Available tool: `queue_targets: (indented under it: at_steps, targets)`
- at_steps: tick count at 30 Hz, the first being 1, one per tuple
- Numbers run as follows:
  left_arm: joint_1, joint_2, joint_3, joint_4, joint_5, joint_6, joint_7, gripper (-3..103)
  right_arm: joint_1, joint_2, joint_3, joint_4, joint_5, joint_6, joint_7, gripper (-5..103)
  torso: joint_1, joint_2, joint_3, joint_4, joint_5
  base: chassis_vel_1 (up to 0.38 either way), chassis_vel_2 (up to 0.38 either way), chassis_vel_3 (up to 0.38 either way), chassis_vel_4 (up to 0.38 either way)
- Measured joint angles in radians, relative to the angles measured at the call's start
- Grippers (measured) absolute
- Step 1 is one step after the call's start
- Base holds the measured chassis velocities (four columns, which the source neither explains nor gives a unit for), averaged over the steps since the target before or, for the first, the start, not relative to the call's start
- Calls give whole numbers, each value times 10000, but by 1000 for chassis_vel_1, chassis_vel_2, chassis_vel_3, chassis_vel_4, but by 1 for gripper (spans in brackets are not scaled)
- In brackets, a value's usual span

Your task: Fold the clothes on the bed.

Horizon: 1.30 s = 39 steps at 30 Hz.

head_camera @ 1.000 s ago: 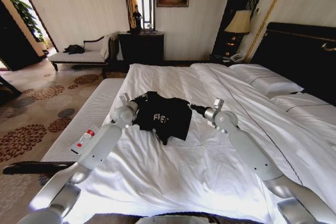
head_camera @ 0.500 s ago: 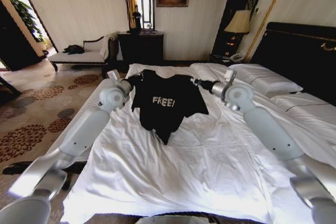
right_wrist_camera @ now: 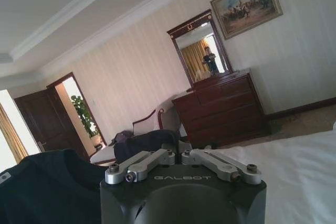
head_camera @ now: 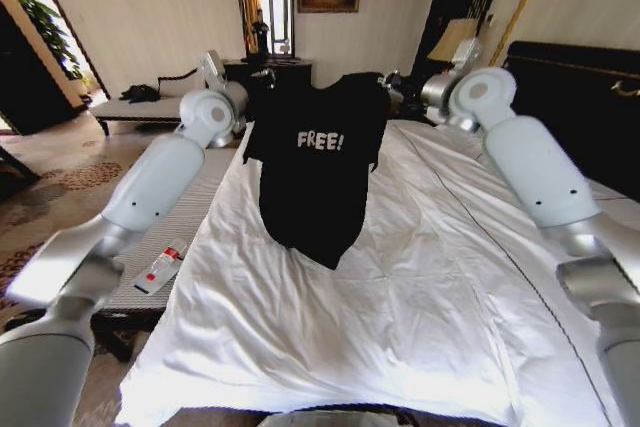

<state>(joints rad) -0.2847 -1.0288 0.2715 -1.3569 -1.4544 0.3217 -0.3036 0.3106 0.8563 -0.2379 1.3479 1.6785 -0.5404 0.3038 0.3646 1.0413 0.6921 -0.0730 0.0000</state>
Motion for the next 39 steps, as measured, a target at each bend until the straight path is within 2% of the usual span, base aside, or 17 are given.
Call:
queue_targets:
  at_steps: [5, 13, 16, 18, 19, 20, 22, 24, 25, 27, 29, 32, 34, 37, 39]
  targets:
    - [-581, 34, 97, 30, -299, 45, 16, 2, 799, 15, -223, -434, 255, -30, -40, 1, 0, 0, 0, -1, 0, 0, 0, 0, 0]
    - [-717, 626, 77, -954, -836, 105, -181, 2, 1198, -355, -250, 143, 831, -93, 123, 1, 0, 0, -3, -3, -1, 0, 0, 0, 0]
    - [-408, 1419, -105, -1970, -1234, 142, -320, 2, 910, -689, 42, 1078, 1328, -112, 672, 1, -1, 1, -3, -4, 1, 0, 0, 0, 0]
    - [-347, 1553, -158, -2122, -1290, 148, -324, 2, 855, -745, 118, 1278, 1432, -118, 789, 1, -2, 0, -2, -3, 2, 0, 0, 0, 0]
    - [-89, 2047, -382, -2704, -1478, 169, -412, 2, 658, -932, 392, 1921, 1727, -131, 1131, 1, -2, 0, -3, -2, -2, 0, 0, 0, 0]
    - [25, 2264, -499, -2952, -1566, 184, -459, 2, 560, -1016, 534, 2219, 1865, -165, 1342, 1, -2, 0, -2, 0, -4, 0, 0, 0, 0]
    - [134, 2483, -610, -3221, -1650, 192, -495, 2, 460, -1105, 694, 2526, 2087, -212, 1566, 1, -2, 0, -2, 1, -4, 0, 0, 0, 0]
    - [551, 3154, -1079, -4155, -1919, 212, -648, 2, 157, -1565, 1190, 3535, 2831, -303, 2212, 1, -2, 1, -3, 2, -6, 0, 0, 0, 0]
    - [551, 3154, -1079, -4155, -1919, 212, -648, 2, 157, -1565, 1190, 3535, 2831, -303, 2212, 1, -2, 1, -3, 2, -6, 0, 0, 0, 0]
    - [1083, 3706, -1672, -4977, -2110, 237, -756, 2, -109, -2009, 1577, 4401, 3554, -302, 2756, 1, -4, 2, -4, -3, 0, 0, 0, 0, 0]
    - [1301, 3858, -1891, -5232, -2147, 240, -799, 2, -210, -2141, 1731, 4688, 3766, -291, 2913, 1, -5, 2, -5, -3, 1, 0, 0, 0, 0]
    - [2228, 4668, -2689, -6408, -2371, 260, -966, 2, -710, -2792, 2315, 5885, 4629, -160, 3446, 1, -5, 2, -4, -2, 2, 0, 0, 0, 0]
    - [2414, 4862, -2829, -6633, -2433, 259, -971, 2, -811, -2946, 2430, 6138, 4829, -121, 3539, 1, -3, 2, -4, -3, -2, 0, 0, 0, 0]
    - [3722, 6194, -3818, -8173, -3087, 192, -1052, 2, -1894, -4184, 3498, 7794, 5954, 98, 3828, 1, 0, 1, -2, 2, -6, 0, 0, 0, 0]
    - [3923, 6459, -3956, -8439, -3172, 150, -1052, 2, -2211, -4444, 3840, 8072, 6117, 116, 3834, 1, -1, 2, -3, 2, -5, 0, 0, 0, 0]
